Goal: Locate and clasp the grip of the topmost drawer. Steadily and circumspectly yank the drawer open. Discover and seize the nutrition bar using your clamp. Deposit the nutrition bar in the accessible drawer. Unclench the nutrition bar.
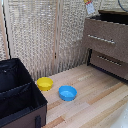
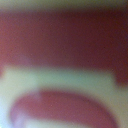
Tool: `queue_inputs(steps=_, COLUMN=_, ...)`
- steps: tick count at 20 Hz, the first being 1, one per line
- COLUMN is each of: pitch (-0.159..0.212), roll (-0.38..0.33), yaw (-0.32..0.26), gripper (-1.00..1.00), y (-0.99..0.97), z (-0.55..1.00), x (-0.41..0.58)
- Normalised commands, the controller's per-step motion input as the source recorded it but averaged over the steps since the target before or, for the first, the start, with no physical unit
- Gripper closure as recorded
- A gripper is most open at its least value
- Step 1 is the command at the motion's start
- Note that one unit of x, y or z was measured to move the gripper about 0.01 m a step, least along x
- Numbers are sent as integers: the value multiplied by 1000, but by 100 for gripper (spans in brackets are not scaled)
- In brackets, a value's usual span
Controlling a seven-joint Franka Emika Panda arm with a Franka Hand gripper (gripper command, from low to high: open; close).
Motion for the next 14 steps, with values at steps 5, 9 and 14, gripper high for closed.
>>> queue_inputs(steps=5, pitch=132, roll=21, yaw=-124, gripper=100, y=-714, z=871, x=42)
queue_inputs(steps=9, pitch=46, roll=64, yaw=-38, gripper=100, y=-919, z=802, x=36)
queue_inputs(steps=14, pitch=-15, roll=52, yaw=56, gripper=100, y=-907, z=367, x=13)
